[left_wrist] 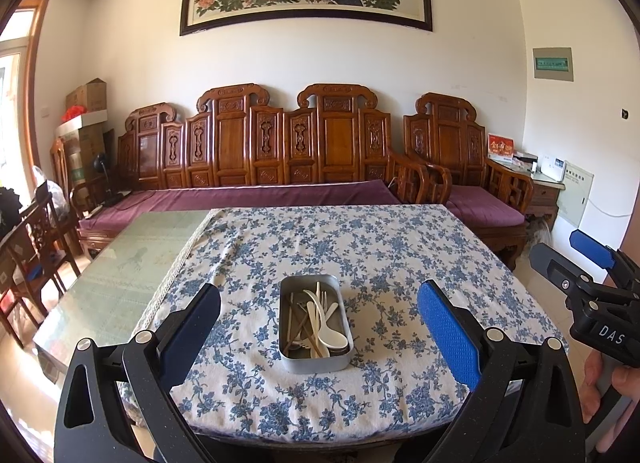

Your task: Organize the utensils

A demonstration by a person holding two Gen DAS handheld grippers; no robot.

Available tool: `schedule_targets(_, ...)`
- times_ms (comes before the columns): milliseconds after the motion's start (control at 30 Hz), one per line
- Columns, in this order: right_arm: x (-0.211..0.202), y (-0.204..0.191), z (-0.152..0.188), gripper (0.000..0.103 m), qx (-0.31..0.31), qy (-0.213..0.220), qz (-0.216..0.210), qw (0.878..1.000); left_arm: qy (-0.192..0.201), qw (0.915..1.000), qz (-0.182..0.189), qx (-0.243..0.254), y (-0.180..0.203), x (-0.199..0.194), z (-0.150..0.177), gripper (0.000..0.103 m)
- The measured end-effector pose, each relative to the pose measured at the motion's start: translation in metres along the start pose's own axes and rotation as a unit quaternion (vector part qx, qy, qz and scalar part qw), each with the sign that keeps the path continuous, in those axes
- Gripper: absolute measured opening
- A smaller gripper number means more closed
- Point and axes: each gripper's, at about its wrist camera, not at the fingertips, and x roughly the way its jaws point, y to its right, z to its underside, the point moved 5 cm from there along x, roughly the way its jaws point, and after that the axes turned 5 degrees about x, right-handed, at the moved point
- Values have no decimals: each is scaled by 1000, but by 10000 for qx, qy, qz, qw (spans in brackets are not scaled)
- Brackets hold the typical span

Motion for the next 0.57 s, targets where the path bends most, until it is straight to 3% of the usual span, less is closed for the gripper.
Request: schedule_targets(567, -1, 0, -2, 100, 10, 10, -11, 10000, 27, 10000, 25, -28, 2, -3, 2, 95)
